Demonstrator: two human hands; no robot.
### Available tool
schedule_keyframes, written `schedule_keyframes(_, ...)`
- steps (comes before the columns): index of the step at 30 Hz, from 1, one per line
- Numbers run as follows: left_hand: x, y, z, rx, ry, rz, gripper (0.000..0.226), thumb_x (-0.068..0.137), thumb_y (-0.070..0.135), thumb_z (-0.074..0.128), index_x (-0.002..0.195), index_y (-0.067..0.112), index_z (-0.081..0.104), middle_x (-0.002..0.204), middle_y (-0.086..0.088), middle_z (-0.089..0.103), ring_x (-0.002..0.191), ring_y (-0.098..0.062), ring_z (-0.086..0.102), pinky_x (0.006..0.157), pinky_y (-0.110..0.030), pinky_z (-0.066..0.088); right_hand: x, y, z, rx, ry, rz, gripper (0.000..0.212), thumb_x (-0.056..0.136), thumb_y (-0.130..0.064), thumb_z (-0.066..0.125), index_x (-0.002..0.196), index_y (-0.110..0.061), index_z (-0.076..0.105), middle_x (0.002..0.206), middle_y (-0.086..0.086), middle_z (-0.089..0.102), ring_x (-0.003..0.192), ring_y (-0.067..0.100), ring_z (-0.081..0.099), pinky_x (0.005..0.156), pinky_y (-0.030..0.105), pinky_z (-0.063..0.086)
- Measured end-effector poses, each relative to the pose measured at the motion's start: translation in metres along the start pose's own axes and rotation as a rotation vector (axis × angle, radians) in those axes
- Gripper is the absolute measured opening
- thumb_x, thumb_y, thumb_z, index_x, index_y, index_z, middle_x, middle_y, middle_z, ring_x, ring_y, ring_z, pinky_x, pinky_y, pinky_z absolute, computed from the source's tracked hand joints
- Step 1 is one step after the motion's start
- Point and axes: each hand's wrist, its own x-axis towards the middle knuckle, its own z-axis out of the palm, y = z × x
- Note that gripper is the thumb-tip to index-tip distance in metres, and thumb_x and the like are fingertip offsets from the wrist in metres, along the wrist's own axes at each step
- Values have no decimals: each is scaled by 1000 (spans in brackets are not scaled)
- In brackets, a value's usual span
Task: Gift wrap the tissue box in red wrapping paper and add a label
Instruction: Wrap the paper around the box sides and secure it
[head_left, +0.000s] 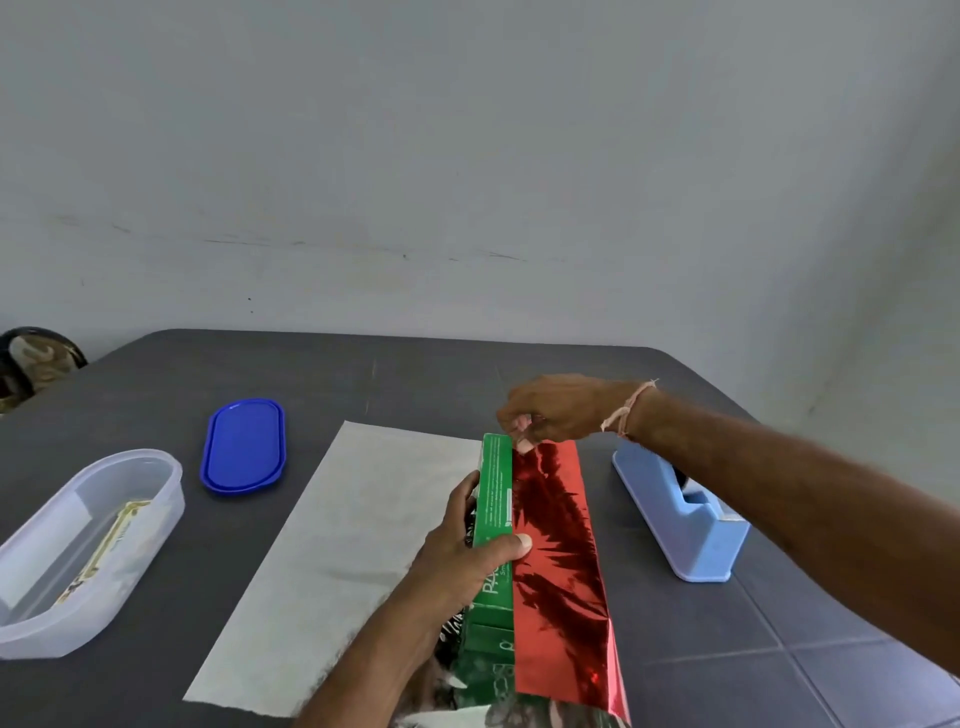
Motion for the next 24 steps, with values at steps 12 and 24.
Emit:
schedule_keyframes(12, 0, 0, 1, 16, 3, 4, 90, 80, 47, 77, 148, 63, 20, 125, 28, 53, 113, -6, 63, 106, -45, 50, 1, -9, 16, -145, 82, -5, 15, 101, -30, 56, 113, -25, 63, 113, -4, 59, 91, 11, 46, 56, 21, 23)
schedule_keyframes(24, -1, 0, 1, 20, 0, 7, 91, 72, 54, 74, 144, 65, 21, 120, 36, 48, 114, 0, 57, 103, -37, 48, 4, -4, 14, -92, 209, 197, 82, 71, -69, 78, 127, -20, 46, 118, -2, 58, 82, 20, 55, 63, 29, 31)
